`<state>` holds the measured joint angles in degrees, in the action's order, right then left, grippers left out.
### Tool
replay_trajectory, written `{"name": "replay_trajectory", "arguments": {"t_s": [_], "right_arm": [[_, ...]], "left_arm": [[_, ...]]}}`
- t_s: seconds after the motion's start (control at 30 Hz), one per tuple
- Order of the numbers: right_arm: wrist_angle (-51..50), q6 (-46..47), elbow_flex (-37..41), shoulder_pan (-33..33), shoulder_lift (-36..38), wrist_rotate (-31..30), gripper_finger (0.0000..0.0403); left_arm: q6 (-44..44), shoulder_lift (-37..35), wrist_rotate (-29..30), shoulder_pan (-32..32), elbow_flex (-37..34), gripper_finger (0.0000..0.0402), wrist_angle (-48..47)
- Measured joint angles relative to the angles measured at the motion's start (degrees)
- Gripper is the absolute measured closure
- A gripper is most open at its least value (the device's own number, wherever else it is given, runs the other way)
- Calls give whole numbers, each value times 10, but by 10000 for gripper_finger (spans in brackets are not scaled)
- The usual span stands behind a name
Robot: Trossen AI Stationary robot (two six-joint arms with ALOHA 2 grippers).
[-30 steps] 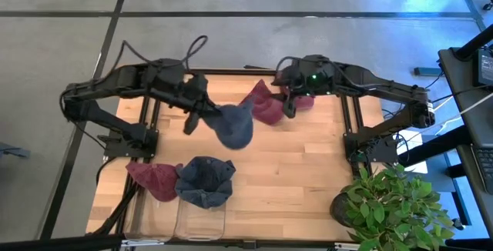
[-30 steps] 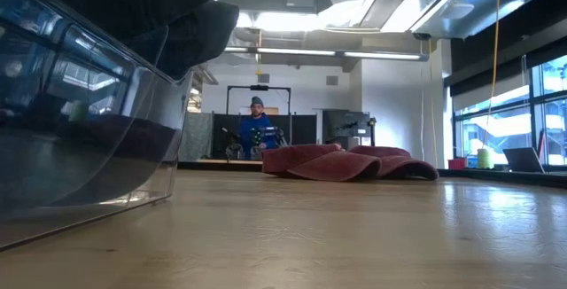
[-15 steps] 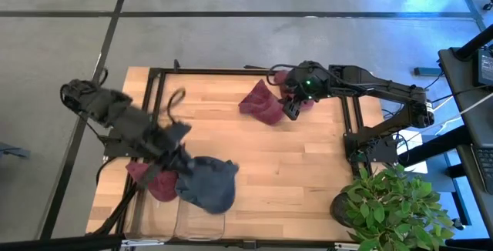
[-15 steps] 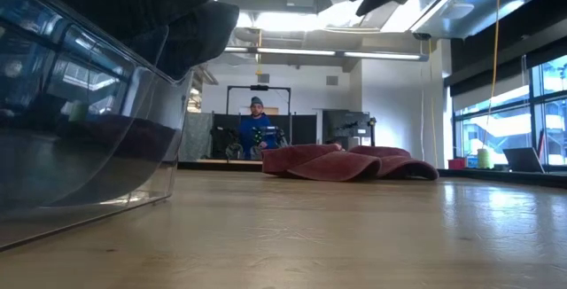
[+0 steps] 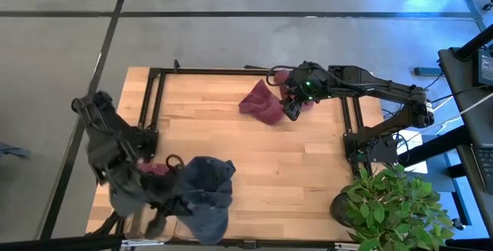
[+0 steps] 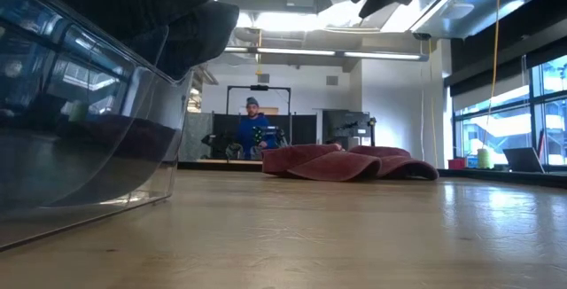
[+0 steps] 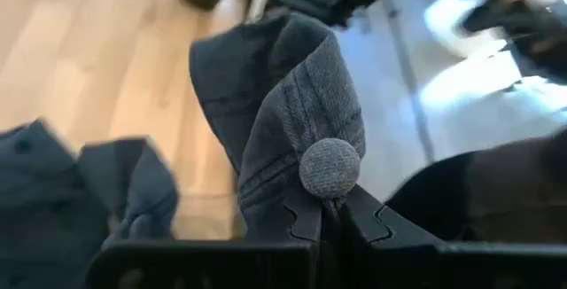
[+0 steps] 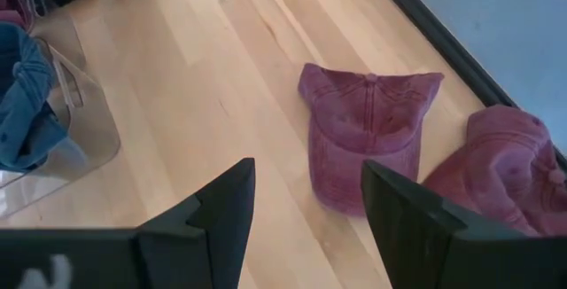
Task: Pick & Place hat
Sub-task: Put the blue cap into the right transparent bin
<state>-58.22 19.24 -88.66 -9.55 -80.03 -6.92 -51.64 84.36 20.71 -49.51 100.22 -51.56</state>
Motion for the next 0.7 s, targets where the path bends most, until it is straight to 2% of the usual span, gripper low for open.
{"name": "replay_trajectory", "arguments": {"t_s": [0.27,0.47,0.7], "right_arm": [[0,2,1,20,0,0,196],[0,3,1,39,0,0,196],[-1,2,1,54,0,0,196]], "left_arm": [[-86,62,9,-3,0,399,-114],[-87,102,38,-3,0,399,-120],[-102,138,22,-2,-2,399,-137]]}}
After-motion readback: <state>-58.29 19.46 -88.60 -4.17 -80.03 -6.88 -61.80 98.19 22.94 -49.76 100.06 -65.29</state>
